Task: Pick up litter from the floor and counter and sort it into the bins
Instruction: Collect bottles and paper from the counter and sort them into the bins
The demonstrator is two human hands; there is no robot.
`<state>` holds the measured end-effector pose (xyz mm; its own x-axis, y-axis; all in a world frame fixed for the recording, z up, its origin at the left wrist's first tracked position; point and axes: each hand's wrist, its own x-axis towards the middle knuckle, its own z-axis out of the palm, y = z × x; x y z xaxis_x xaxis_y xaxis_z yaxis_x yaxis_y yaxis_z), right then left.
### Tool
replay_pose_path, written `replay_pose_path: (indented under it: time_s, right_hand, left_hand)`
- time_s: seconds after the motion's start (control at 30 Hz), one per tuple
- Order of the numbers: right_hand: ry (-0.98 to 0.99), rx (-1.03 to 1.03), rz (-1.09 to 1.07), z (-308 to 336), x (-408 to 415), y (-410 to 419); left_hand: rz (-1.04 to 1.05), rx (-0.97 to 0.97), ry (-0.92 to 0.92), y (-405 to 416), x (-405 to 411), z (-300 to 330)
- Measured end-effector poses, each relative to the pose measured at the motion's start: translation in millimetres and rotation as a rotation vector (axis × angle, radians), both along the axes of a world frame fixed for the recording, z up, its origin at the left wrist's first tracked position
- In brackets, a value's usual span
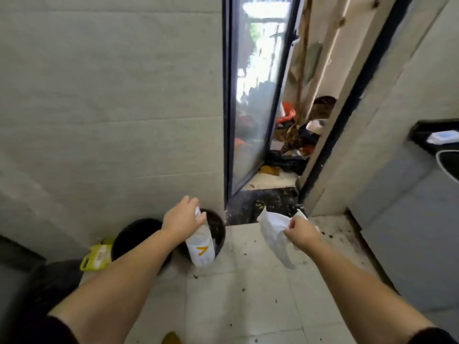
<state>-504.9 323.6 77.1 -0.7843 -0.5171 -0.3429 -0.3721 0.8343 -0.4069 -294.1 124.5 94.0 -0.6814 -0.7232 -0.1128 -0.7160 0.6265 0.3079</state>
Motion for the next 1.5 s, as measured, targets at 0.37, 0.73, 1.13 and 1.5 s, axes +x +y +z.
replay_pose_path:
  time_s: [0.37, 0.73, 1.13, 1.5]
  right_hand:
    - [-0.313, 0.042, -0.066, -131.3, 65.1, -241.6]
    - [-0.216, 0.234, 0.085, -381.9, 35.1, -378.1]
    - [-0.12, 0.522, 0.581, -492.0, 73.7, -375.8]
    - [-0.22, 0.407, 1.243, -513.9, 207.7, -434.2]
  left_hand:
    - [0.384, 0.234, -0.067, -180.6, 102.7, -90.2]
    - [0.552, 0.185, -0.02, -259.1, 70.4, -322.7]
    - [0.799, 0.15, 0.094, -289.8, 133.9, -399.2]
    - [1.027, 0.312, 0.278, -327.4, 174.1, -476.6]
